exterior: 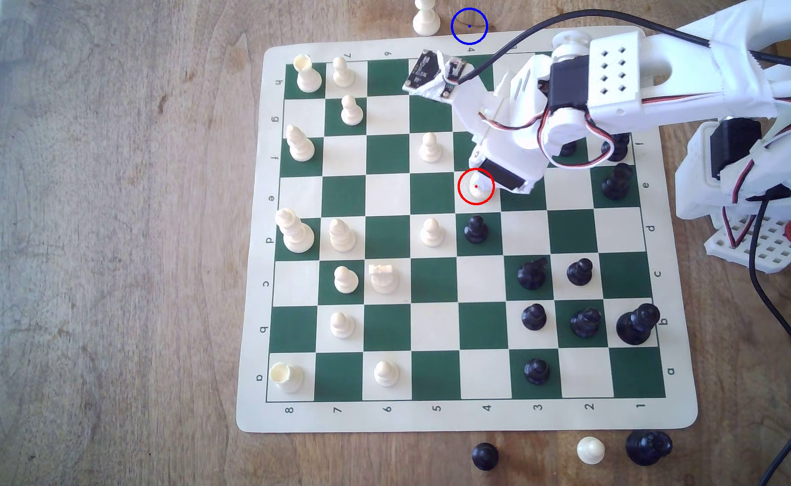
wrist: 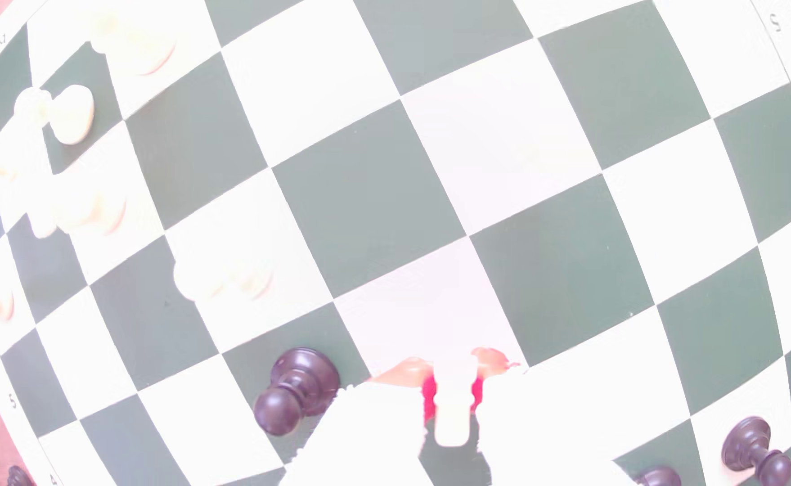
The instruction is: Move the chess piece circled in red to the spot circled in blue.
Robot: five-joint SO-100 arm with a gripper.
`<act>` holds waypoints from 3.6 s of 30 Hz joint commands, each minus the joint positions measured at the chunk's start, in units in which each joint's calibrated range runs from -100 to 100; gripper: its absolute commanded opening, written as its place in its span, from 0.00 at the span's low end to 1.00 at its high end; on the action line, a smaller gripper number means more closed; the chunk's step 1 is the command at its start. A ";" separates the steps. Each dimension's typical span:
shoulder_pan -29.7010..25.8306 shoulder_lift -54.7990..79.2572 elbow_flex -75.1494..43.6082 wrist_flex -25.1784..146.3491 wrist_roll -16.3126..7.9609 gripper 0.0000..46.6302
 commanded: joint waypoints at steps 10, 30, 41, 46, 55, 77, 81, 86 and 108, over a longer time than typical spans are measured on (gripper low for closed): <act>8.86 -9.74 -21.74 17.18 -0.24 0.04; 26.77 7.75 -29.90 11.94 5.03 0.04; 27.63 21.07 -42.23 11.04 5.76 0.04; 27.79 23.88 -43.77 10.22 6.64 0.04; 27.24 27.78 -45.22 7.68 7.18 0.04; 29.04 31.60 -44.59 2.85 8.21 0.04; 29.27 31.86 -44.59 2.85 8.35 0.04; 29.66 31.86 -44.49 2.76 8.50 0.04; 28.80 31.86 -42.50 2.44 8.50 0.18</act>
